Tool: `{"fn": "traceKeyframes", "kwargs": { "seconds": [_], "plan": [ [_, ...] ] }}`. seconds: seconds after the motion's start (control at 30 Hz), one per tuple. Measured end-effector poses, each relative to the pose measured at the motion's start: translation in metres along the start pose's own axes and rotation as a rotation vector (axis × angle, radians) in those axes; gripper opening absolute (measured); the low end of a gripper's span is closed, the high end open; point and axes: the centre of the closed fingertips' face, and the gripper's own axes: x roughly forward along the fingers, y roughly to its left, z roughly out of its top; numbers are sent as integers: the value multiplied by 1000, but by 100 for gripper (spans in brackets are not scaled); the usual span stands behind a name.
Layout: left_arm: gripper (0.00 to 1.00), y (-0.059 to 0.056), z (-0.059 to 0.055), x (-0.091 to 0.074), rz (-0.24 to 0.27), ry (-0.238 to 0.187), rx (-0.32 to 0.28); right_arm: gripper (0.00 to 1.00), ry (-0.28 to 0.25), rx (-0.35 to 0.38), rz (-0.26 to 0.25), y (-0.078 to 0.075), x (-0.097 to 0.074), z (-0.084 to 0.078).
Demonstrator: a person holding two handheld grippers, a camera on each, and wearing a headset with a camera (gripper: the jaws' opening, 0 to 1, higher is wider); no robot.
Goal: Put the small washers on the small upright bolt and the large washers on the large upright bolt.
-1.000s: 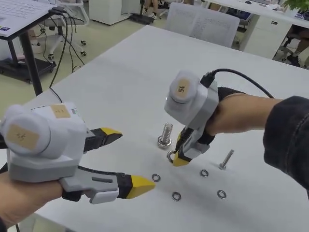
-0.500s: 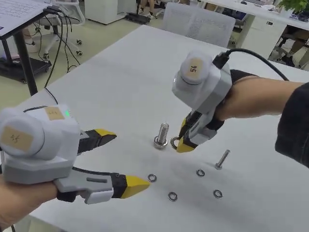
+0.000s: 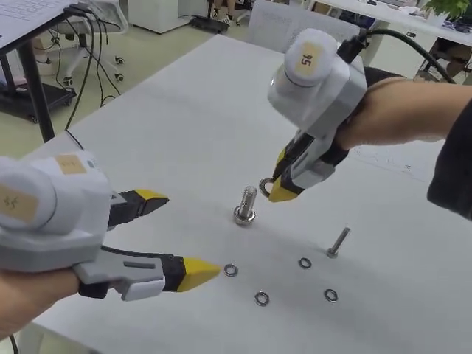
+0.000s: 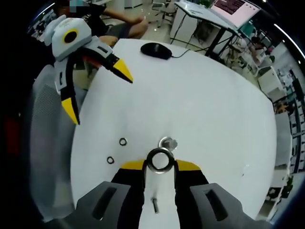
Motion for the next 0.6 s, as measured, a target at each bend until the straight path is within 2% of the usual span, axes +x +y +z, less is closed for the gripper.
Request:
{"fn": "traceKeyframes", "kwargs": {
  "seconds": [0.23,0.37,0.6],
  "plan": [
    [73,3,1,0,10,-7,-5,24,3,-32,-3,-9,2,13],
    [73,4,1,-1,14,-8,-7,23,10,-38,2,-18,7,15],
    [73,4,-1,-2,19,-7,-11,24,21,-31,21,-23,17,17]
  ]
}}
